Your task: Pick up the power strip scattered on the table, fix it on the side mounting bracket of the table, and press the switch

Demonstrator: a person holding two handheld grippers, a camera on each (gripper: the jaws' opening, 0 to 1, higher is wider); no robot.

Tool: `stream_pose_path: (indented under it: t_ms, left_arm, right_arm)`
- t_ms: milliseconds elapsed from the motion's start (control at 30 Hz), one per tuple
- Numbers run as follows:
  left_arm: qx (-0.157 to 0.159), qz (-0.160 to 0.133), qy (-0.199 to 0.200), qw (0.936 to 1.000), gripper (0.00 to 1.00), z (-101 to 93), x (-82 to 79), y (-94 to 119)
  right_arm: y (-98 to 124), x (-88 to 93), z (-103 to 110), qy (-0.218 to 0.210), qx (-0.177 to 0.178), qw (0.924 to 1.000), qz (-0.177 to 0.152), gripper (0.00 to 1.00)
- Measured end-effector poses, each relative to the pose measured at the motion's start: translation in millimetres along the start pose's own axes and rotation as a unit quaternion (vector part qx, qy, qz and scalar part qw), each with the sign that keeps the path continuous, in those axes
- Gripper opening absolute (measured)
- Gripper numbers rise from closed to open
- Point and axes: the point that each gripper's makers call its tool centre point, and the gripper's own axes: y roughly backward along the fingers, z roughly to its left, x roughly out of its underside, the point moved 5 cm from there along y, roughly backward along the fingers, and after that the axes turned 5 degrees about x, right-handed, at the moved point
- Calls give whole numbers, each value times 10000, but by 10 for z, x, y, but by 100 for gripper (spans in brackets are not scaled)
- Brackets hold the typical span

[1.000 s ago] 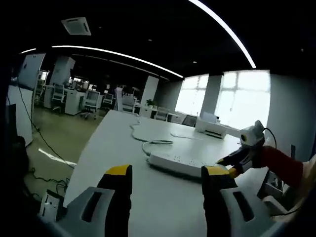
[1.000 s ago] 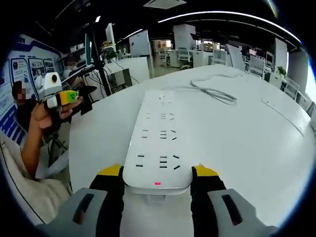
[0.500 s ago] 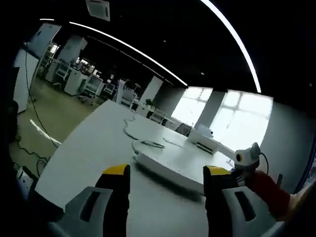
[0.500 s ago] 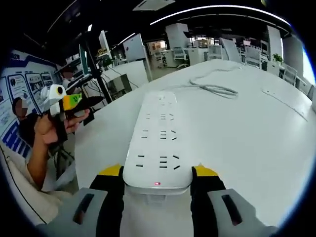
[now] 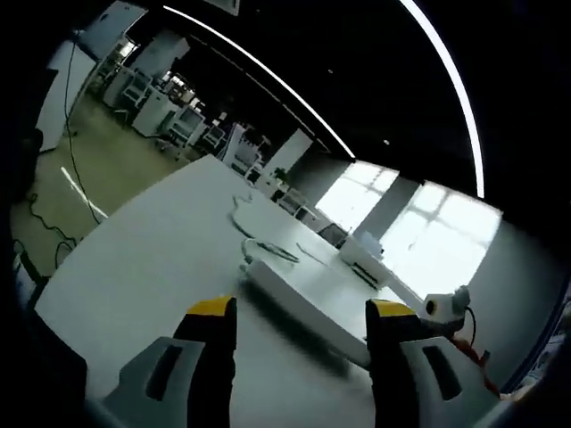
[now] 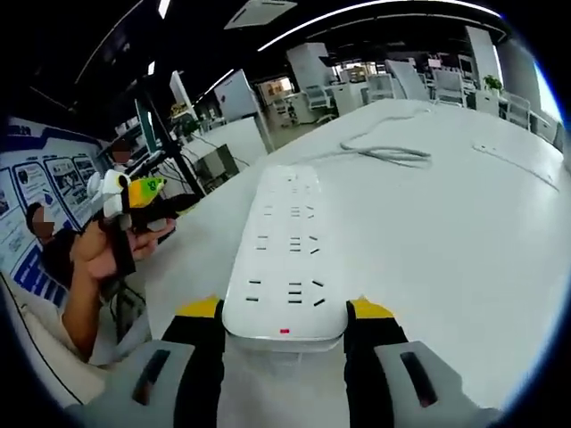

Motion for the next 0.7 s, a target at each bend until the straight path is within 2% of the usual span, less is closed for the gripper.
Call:
stream_pose_path:
  t_ms: [200, 367, 433, 700]
  left_arm:
    - [56, 106, 469, 9988, 63, -143, 109, -56]
    - [44, 218, 938, 9953, 65, -90, 72, -170]
    - [56, 237, 1001, 9947, 65, -136, 97, -203]
    - [15, 346, 1268, 9913, 65, -30, 72, -279]
  right_arm:
    - [5, -23, 1, -162, -75, 9998, -78, 48]
    - [1, -21, 19, -377, -176, 9991, -106, 48]
    - [0, -23, 25, -422, -195, 9988, -121, 48]
    - [-16, -17, 33, -587, -269, 9978, -118, 48]
